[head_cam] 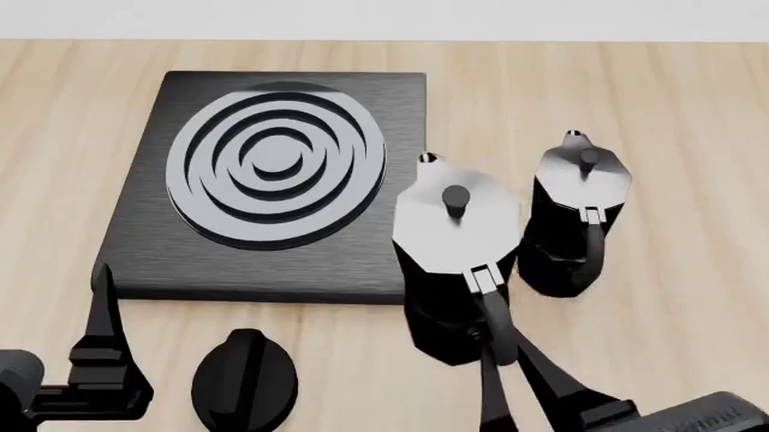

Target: Put the right moka pot on the stove.

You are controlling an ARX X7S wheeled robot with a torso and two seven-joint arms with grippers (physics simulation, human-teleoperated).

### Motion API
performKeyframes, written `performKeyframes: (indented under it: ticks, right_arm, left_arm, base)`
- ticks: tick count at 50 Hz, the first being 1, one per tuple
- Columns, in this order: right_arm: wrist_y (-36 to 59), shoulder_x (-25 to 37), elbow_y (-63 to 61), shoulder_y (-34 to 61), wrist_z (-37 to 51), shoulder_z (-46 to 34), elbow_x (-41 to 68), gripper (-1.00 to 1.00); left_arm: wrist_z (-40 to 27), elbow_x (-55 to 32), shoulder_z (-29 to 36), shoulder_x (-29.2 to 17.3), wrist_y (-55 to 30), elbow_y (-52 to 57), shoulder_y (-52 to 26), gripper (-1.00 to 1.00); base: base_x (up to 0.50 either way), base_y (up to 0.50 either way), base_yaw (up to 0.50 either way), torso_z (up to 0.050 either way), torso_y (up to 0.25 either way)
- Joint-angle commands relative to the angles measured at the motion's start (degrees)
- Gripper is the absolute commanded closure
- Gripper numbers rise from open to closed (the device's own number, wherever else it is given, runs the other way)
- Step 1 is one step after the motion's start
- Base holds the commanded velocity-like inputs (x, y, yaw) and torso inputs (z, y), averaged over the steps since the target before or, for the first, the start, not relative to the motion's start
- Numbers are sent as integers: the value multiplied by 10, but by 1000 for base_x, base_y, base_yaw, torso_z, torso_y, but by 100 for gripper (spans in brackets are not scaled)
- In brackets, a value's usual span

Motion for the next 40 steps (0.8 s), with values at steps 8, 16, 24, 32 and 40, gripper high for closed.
performKeyframes:
  ticks: [8, 16, 24, 32, 40]
  right_arm:
    - [103, -18, -8, 140, 3, -50, 21, 100]
    - [123, -34, 24, 188, -4, -70, 24, 100]
    - [123, -50, 69, 224, -15, -92, 14, 100]
    - [124, -67, 105, 261, -25, -107, 11, 100]
    - [124, -84, 138, 292, -35, -123, 7, 100]
  left_arm:
    - [-3, -3, 0, -2, 0, 0, -2, -100]
    - [-1, -3, 1, -3, 4, -2, 0, -100]
    - [-1, -6, 0, -4, 4, -1, 0, -100]
    - [-1, -7, 1, -5, 5, -1, 0, -100]
    - [-1, -5, 4, -6, 8, -3, 1, -100]
  base:
    - [0, 0, 0, 1, 0]
    - [0, 0, 0, 0, 1]
    - [0, 0, 0, 0, 1]
    - [0, 0, 0, 0, 0]
    - [0, 0, 0, 1, 1]
